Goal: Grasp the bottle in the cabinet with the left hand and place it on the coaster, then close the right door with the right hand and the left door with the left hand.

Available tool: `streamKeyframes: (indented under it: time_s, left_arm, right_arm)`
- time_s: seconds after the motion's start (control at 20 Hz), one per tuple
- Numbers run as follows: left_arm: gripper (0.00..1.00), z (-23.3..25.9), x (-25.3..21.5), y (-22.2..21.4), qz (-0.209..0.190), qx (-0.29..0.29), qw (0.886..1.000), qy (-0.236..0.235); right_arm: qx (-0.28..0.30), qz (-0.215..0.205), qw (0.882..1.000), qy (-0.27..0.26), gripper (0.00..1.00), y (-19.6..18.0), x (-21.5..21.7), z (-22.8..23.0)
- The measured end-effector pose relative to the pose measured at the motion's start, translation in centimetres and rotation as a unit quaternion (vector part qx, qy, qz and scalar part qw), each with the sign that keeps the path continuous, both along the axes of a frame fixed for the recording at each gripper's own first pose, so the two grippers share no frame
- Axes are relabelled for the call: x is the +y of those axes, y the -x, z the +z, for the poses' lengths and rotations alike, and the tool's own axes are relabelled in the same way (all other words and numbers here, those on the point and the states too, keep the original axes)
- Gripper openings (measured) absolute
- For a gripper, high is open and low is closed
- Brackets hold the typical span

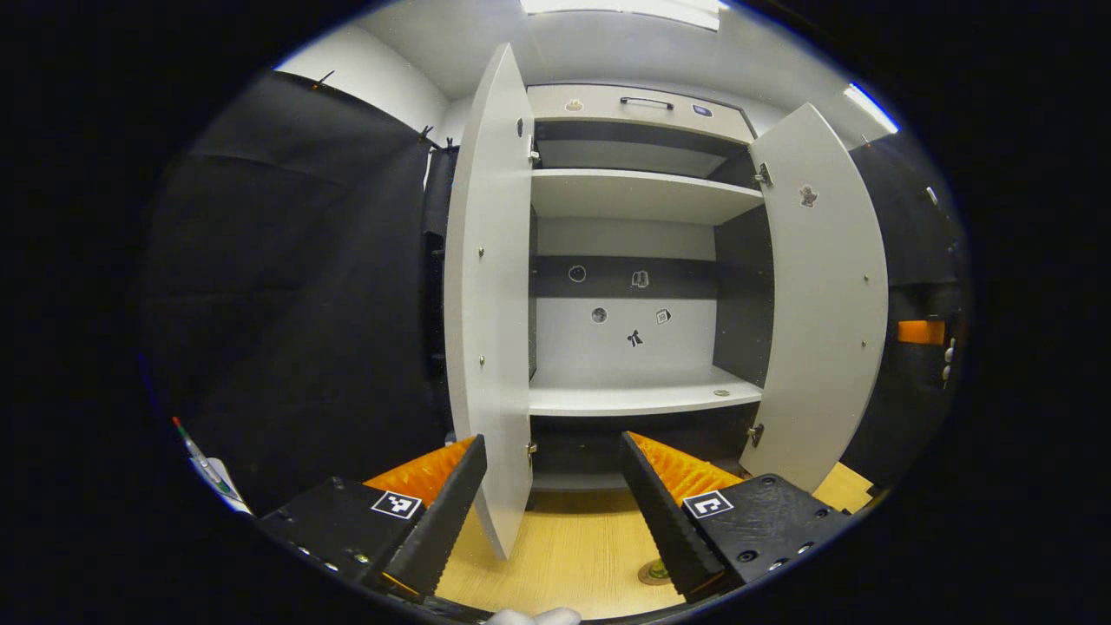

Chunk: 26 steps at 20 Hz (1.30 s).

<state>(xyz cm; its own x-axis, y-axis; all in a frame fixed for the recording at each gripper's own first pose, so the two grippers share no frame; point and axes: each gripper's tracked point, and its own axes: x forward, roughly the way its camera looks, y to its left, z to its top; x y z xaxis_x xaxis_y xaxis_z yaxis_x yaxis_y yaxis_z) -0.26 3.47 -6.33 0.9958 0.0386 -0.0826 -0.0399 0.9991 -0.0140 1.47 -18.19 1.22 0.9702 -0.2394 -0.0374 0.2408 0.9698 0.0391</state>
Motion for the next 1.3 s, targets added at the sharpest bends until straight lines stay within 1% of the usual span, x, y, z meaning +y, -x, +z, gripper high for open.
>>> streamKeyframes:
  time_s: [0.1, 0.15, 0.2, 0.25, 0.3, 0.35, 0.55, 0.6, 0.65, 0.7, 0.75, 0.8, 0.85, 0.9, 0.95, 1.05, 1.1, 1.2, 1.25, 1.3]
  left_arm:
    - [0.94, -0.1, -0.9, -0.2, 0.001, 0.006, 1.000, 0.004]
    - [0.94, -0.1, -1.4, -0.3, 0.004, 0.009, 1.000, 0.005]
    - [0.94, 0.1, -1.9, -0.4, 0.009, 0.009, 1.000, 0.006]
    - [0.94, 0.3, -2.4, -0.6, 0.013, 0.008, 1.000, 0.006]
    - [0.94, 0.4, -2.9, -0.8, 0.018, 0.007, 1.000, 0.004]
    - [0.94, 0.5, -3.3, -1.0, 0.022, 0.009, 1.000, 0.003]
    - [0.94, 1.6, -5.2, -1.2, 0.043, 0.004, 0.999, 0.006]
    - [0.94, 1.9, -5.7, -1.3, 0.046, 0.002, 0.999, 0.008]
    - [0.94, 2.0, -6.1, -1.4, 0.048, 0.001, 0.999, 0.008]
    - [0.94, 2.2, -6.5, -1.4, 0.051, 0.001, 0.999, 0.007]
    - [0.94, 2.2, -6.8, -1.4, 0.054, 0.002, 0.999, 0.005]
    - [0.94, 2.2, -7.0, -1.4, 0.056, 0.002, 0.998, 0.004]
    - [0.94, 2.3, -7.2, -1.5, 0.058, 0.002, 0.998, 0.004]
    - [0.94, 2.4, -7.3, -1.5, 0.061, 0.002, 0.998, 0.004]
    - [0.94, 2.5, -7.3, -1.5, 0.064, 0.002, 0.998, 0.005]
    - [0.94, 2.5, -7.3, -1.3, 0.068, 0.003, 0.998, 0.002]
    - [0.94, 2.6, -7.3, -1.3, 0.070, 0.003, 0.998, 0.000]
    - [0.94, 2.7, -7.0, -1.1, 0.072, 0.004, 0.997, -0.005]
    - [0.94, 2.7, -6.7, -1.1, 0.074, 0.004, 0.997, -0.007]
    - [0.94, 2.7, -6.5, -1.0, 0.076, 0.005, 0.997, -0.009]
  right_arm:
    - [-0.009, -0.006, 1.000, -0.008, 0.98, -1.1, -2.5, 1.2]
    - [-0.011, -0.001, 1.000, -0.012, 0.98, -1.8, -3.3, 1.6]
    - [-0.009, 0.006, 1.000, -0.013, 0.95, -2.5, -3.8, 1.8]
    - [-0.008, 0.016, 1.000, -0.009, 0.95, -3.2, -4.2, 2.1]
    - [-0.007, 0.028, 1.000, -0.002, 0.98, -4.0, -4.4, 2.6]
    - [-0.004, 0.038, 0.999, 0.006, 0.98, -4.8, -4.5, 2.8]
    - [0.006, 0.110, 0.994, 0.017, 0.99, -7.6, -2.7, 3.1]
    - [0.014, 0.127, 0.992, 0.019, 0.96, -7.8, -2.1, 2.9]
    - [0.019, 0.139, 0.990, 0.023, 0.99, -8.0, -2.2, 3.0]
    - [0.021, 0.151, 0.988, 0.021, 0.97, -8.2, -2.0, 3.0]
    - [0.028, 0.160, 0.987, 0.015, 0.94, -8.4, -1.9, 2.8]
    - [0.033, 0.167, 0.985, 0.007, 0.97, -8.5, -1.8, 2.7]
    - [0.040, 0.172, 0.984, 0.002, 0.97, -8.4, -1.7, 2.5]
    - [0.044, 0.176, 0.983, 0.001, 0.93, -8.4, -1.5, 2.6]
    - [0.046, 0.178, 0.983, 0.006, 0.97, -8.4, -1.2, 2.7]
    - [0.043, 0.183, 0.982, 0.013, 0.97, -8.5, 0.1, 2.9]
    - [0.043, 0.189, 0.981, 0.015, 0.93, -8.5, 0.8, 2.7]
    - [0.043, 0.202, 0.978, 0.011, 0.93, -8.3, 2.5, 2.5]
    - [0.042, 0.210, 0.977, 0.011, 0.97, -8.2, 3.6, 2.4]
    - [0.042, 0.212, 0.976, 0.013, 0.97, -8.2, 4.3, 2.3]
